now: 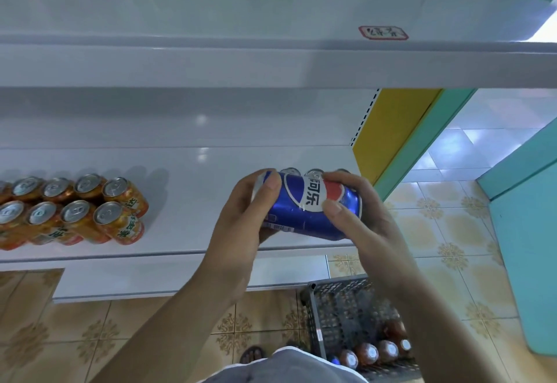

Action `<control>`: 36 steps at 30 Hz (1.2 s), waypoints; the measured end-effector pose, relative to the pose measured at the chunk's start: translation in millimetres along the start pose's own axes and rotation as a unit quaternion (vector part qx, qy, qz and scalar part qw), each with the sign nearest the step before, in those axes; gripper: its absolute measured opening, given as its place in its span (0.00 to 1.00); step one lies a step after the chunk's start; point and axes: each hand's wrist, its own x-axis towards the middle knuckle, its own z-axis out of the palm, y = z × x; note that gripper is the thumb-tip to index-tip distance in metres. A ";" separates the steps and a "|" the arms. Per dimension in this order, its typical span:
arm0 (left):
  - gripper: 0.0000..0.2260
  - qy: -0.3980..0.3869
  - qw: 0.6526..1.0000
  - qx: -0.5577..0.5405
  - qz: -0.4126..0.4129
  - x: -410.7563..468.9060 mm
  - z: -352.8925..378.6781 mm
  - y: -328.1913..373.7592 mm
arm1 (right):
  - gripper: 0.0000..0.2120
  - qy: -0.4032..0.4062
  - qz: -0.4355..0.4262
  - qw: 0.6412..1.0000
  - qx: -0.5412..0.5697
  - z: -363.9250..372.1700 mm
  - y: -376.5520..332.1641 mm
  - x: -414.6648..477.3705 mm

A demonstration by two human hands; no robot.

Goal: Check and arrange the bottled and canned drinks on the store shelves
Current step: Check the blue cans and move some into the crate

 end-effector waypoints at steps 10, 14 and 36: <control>0.21 -0.006 1.000 0.021 0.007 2.2 -5.6 1.5 | 0.22 -0.016 -0.040 0.997 -0.060 0.9 14.0 -4.3; 0.19 -0.035 0.996 0.064 0.053 -2.8 -3.3 3.2 | 0.23 0.024 0.009 1.000 -0.013 6.5 7.7 -1.2; 0.23 -0.035 0.999 0.022 0.019 -8.8 -7.6 7.8 | 0.27 0.021 0.012 0.999 -0.026 15.8 2.4 -12.1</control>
